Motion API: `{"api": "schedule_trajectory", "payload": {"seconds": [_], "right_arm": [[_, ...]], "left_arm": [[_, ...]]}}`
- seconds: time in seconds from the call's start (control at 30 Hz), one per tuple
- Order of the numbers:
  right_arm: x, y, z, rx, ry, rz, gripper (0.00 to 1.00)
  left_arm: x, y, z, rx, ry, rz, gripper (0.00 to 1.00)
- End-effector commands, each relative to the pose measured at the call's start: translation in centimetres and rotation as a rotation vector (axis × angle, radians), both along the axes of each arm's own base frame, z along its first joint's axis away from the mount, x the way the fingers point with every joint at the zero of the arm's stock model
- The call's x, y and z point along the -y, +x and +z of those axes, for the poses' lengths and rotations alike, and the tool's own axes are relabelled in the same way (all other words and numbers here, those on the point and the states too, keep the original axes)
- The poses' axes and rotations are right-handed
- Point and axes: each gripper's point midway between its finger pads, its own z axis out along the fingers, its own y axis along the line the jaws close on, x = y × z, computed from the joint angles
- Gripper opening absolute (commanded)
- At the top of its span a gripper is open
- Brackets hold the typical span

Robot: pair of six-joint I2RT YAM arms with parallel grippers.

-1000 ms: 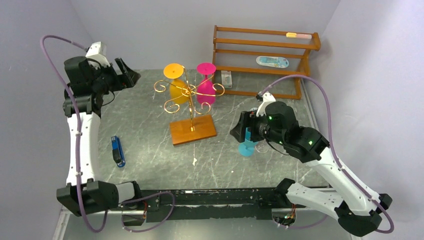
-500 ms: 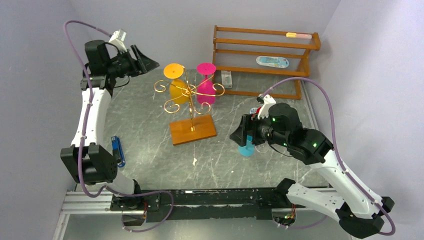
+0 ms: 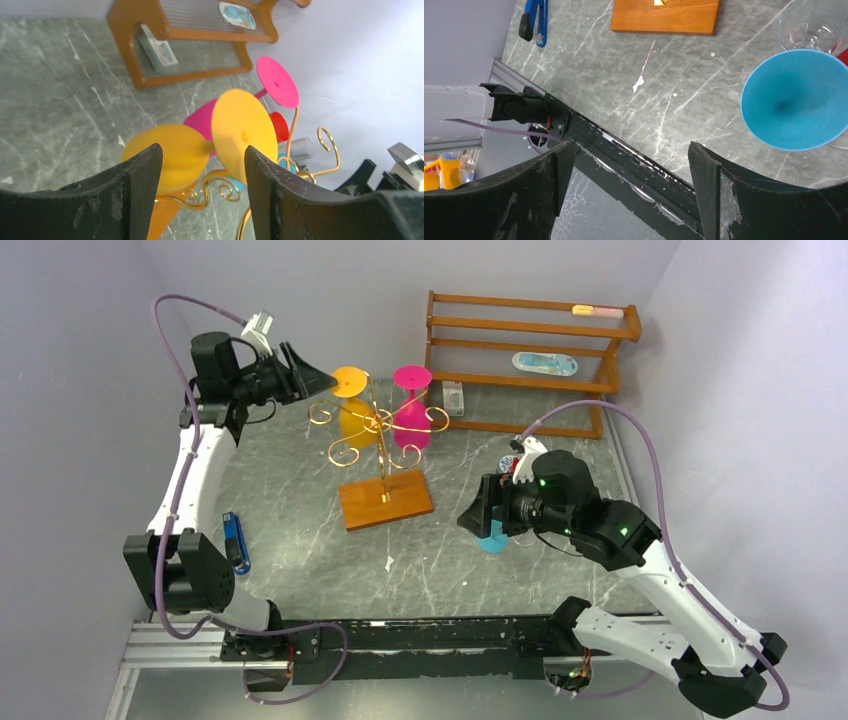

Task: Take the wine glass off the wine glass rack
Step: Pick up the wine glass from the wine rack.

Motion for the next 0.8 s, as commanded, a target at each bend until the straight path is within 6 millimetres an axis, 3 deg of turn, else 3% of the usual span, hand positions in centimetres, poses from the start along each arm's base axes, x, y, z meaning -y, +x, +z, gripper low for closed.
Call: {"api": "schedule_trajectory", "payload": {"seconds": [0.0,0.47,0.63,0.77], "right_arm": [[-0.2,-0.4,0.0,-0.020,0.039,-0.006,0.88],[-0.2,-1.3,0.0,-0.052,0.082,-0.008,0.88],[-0.2,-1.5,0.1,-0.065,0.094,-0.010,0.88],[0.1,-1.7,0.0,-0.069,0.094,-0.024,0.88]], "left_arm": [[1.2,-2.1,1.6,0.052,-0.092,-0.053,0.66],[1.0,-0.3,1.1,0.032,-0.041,-0.010,0.49],[2.1,-0.2,0.6,0.016,-0.012,-0.029,0.45],[2.7,-0.2,1.4,0.046,-0.056,-0.049,0.44]]}}
